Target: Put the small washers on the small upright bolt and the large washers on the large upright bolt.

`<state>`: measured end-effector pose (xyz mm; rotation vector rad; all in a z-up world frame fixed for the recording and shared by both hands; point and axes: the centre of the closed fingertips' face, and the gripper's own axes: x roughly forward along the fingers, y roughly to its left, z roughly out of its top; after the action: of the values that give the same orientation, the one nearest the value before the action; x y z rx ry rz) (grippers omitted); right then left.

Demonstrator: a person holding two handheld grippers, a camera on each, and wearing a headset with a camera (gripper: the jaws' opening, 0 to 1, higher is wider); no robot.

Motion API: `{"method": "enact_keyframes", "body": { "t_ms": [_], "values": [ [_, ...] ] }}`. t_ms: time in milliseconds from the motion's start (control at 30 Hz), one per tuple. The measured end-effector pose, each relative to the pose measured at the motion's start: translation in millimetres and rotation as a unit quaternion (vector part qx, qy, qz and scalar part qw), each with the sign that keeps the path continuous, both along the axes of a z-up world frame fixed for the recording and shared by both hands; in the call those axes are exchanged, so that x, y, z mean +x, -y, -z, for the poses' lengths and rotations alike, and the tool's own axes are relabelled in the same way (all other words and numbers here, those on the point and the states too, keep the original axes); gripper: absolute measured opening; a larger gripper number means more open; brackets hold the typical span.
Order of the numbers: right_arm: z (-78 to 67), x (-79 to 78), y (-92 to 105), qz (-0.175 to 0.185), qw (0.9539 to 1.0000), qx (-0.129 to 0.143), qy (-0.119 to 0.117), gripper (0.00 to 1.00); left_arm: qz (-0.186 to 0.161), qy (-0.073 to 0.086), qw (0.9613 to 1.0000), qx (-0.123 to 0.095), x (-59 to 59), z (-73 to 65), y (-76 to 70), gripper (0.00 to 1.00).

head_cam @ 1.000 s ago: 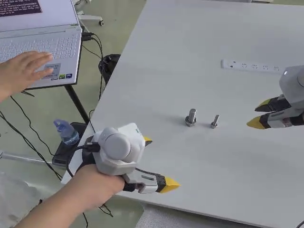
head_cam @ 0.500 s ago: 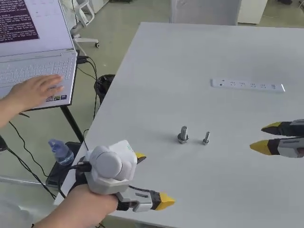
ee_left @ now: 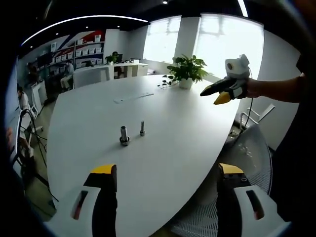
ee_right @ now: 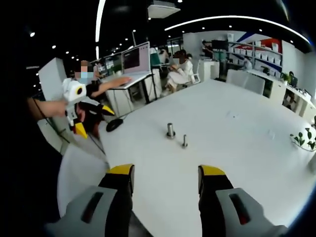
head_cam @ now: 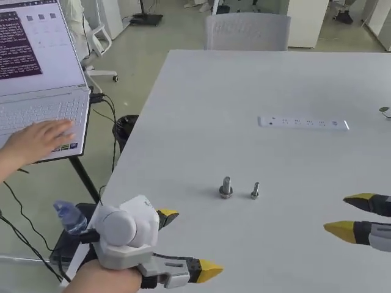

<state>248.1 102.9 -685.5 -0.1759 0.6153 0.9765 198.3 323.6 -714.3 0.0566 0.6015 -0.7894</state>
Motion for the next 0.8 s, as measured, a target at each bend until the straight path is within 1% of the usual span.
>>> {"method": "enact_keyframes", "body": {
  "t_ms": [133,233,300,367,433,533,600,633,733,767,800],
  "values": [
    [4.5,-13.4,9.6,0.012,0.9999,0.009,0.001,0.6,-0.002,0.002,1.0,0.004,-2.8,1.4,-0.4,0.83],
    [9.3,-20.5,13.9,0.016,0.9998,0.009,0.004,0.69,-0.006,0.002,1.0,0.0,-6.0,3.6,-1.3,0.84],
    [12.2,-25.2,17.6,0.023,0.9997,0.009,0.005,0.72,-0.009,-0.002,1.0,-0.001,-8.4,6.2,-1.7,0.84],
    [14.0,-29.5,19.9,0.028,0.9995,0.015,0.009,0.75,-0.01,0.0,0.9999,0.002,-10.7,6.9,-2.0,0.84],
    [18.0,-34.3,22.0,0.028,0.9994,0.019,0.007,0.77,-0.013,-0.002,0.9999,0.0,-13.5,7.9,-2.4,0.85],
    [24.4,-40.3,25.9,0.029,0.9995,0.013,0.004,0.79,-0.012,0.002,0.9999,0.004,-17.3,7.8,-1.9,0.86],
    [27.7,-44.0,28.7,0.028,0.9995,0.012,0.006,0.8,-0.017,0.003,0.9998,-0.004,-18.5,6.8,-2.0,0.86],
    [30.0,-45.7,31.0,0.031,0.9994,0.013,0.003,0.81,-0.021,0.002,0.9997,-0.01,-19.1,6.6,-1.8,0.87],
    [34.2,-49.0,33.9,0.038,0.999,0.021,-0.003,0.84,-0.021,0.003,0.9997,-0.008,-22.4,9.4,-1.5,0.88],
    [36.3,-50.1,34.2,0.038,0.9991,0.018,-0.004,0.85,-0.02,0.002,0.9998,-0.006,-24.4,10.8,-1.2,0.89],
    [39.7,-52.4,35.4,0.034,0.9994,0.009,-0.004,0.85,-0.021,0.0,0.9998,-0.007,-25.5,11.5,-1.3,0.9]
  ]
}}
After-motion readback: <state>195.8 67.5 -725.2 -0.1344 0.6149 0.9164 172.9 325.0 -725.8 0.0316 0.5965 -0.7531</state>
